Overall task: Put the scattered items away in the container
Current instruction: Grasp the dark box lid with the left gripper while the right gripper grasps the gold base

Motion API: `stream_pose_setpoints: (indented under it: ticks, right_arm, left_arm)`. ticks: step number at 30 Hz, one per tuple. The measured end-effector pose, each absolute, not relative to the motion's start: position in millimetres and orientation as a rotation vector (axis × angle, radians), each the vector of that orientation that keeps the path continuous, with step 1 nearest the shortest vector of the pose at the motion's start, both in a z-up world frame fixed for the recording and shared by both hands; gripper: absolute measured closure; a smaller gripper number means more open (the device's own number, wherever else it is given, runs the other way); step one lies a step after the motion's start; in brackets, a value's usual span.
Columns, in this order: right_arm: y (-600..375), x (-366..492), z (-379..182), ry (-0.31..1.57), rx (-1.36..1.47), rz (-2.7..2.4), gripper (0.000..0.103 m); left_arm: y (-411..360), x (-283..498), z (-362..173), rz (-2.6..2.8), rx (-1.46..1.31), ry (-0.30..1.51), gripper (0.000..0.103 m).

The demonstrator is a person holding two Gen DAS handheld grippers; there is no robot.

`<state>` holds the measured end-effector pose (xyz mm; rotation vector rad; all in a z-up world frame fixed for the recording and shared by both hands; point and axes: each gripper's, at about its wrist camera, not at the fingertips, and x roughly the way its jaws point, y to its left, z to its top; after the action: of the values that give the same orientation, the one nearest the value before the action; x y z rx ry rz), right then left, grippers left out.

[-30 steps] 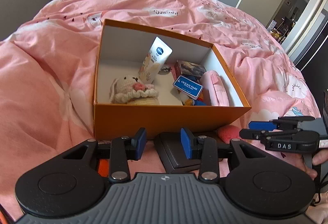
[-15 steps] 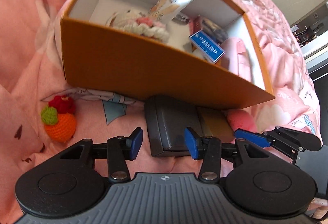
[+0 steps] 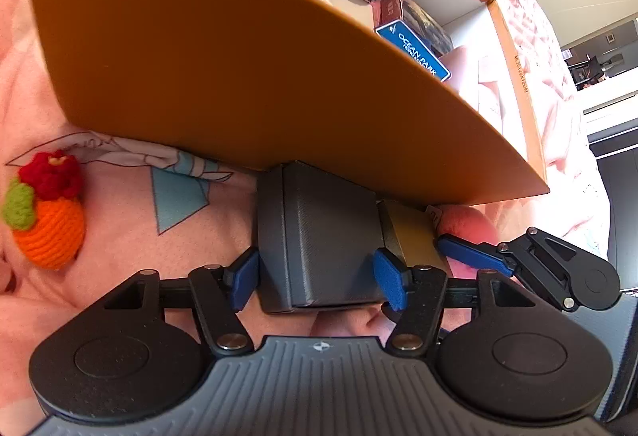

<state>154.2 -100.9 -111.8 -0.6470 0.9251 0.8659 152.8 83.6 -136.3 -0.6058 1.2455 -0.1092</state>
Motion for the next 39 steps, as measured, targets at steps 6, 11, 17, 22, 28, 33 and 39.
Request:
stream_pose_setpoints:
  ticks: [6, 11, 17, 22, 28, 33, 39]
  right_arm:
    - [-98.6, 153.2, -120.1, 0.912, -0.703, 0.855, 0.034]
    - [-96.9, 152.1, -124.1, 0.902, -0.747, 0.849, 0.032]
    - [-91.5, 153.9, -137.6, 0.895, -0.805, 0.822, 0.024]
    - [-91.3, 161.5, -145.2, 0.911, -0.803, 0.804, 0.02]
    - [-100.1, 163.1, -137.3, 0.889, -0.772, 0.806, 0.029]
    - [-114.2, 166.9, -119.4, 0.89, -0.686, 0.822, 0.041]
    - [-141.8, 191.2, -91.7, 0.962, -0.424, 0.851, 0.051]
  left_arm:
    - [90.8, 146.2, -133.0, -0.092, -0.655, 1.218, 0.044]
    - [86.2, 142.4, -113.8, -0.099, -0.601, 1.17, 0.054]
    - [78.9, 150.8, -105.4, -0.105, -0.551, 1.166, 0.055]
    - [73.2, 156.7, -113.7, -0.095, -0.553, 1.185, 0.051]
    - [71.6, 148.1, -105.2, -0.087, -0.525, 1.152, 0.057]
    - [73.5, 139.6, -85.9, -0.056, -0.442, 1.131, 0.059]
    - [72.0, 129.0, -61.1, -0.024, -0.302, 1.122, 0.058]
